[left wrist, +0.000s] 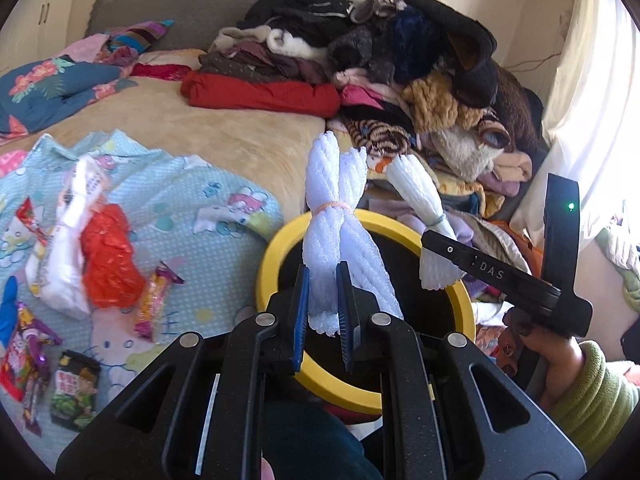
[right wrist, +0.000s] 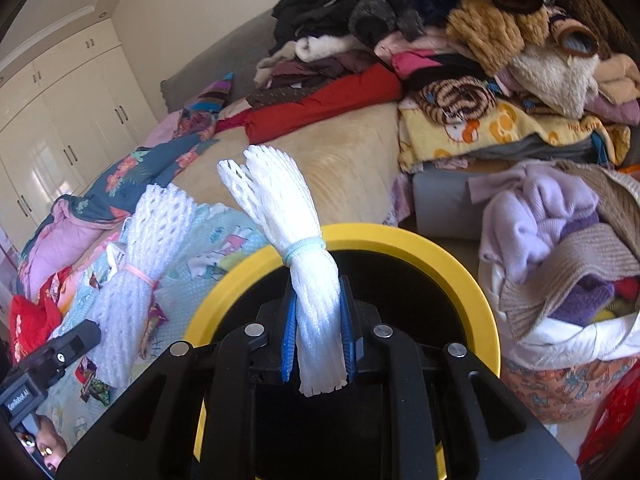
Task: Collect trash
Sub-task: 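Open both grippers over the yellow-rimmed bin, dropping the mesh sleeves, then move both grippers back over the remaining trash on the bed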
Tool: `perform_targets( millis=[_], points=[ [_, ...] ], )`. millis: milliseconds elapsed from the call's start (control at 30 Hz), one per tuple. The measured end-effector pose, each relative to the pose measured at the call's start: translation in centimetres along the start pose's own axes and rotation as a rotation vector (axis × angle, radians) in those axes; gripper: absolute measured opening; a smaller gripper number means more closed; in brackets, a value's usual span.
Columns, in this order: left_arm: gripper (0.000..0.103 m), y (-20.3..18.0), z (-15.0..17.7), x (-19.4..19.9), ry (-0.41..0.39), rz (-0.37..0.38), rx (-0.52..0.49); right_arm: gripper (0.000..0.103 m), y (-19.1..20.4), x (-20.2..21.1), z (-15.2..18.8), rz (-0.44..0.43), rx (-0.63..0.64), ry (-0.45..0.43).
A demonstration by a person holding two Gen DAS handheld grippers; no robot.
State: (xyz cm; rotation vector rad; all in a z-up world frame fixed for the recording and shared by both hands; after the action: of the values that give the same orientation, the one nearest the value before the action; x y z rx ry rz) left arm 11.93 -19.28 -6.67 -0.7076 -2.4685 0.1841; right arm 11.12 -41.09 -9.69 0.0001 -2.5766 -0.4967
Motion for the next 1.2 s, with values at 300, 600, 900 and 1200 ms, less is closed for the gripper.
perform_targets(
  millis=[300, 600, 900, 1200],
  points=[
    [0.011, -0.6, 1.0, -3.4, 0.060, 0.003, -0.015, 0.032, -1.5, -0.5, 0.3, 0.027, -0.053, 0.013],
    [0.088, 1.3, 1.1, -1.8, -0.014, -0.064, 0.045, 0.071, -1.8, -0.1, 0.5, 0.070, -0.065, -0.027],
    [0.092, 3.0, -0.1, 1.5, -0.125, -0.138, 0.011, 0.082, 2.6, 0.5, 0.5, 0.005, 0.020, -0.064],
    [0.092, 6.7, -1.7, 4.4, -0.202, -0.227, 0.037, 0.085, 7.2, 1.0, 1.0, -0.061, 0.096, -0.079]
  ],
)
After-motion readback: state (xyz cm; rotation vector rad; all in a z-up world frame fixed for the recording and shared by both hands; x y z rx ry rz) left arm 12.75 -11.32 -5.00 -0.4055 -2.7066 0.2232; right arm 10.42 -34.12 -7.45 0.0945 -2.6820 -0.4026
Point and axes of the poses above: each gripper's, at about its wrist camera, not at the fingertips, and x roughly against the way its jaws point, y to its left, z to its underside, the point moved 3 cm from there along -x, roughly the way its jaws point, and after that the axes turned 9 degrees about -y, right-handed, at the moved point
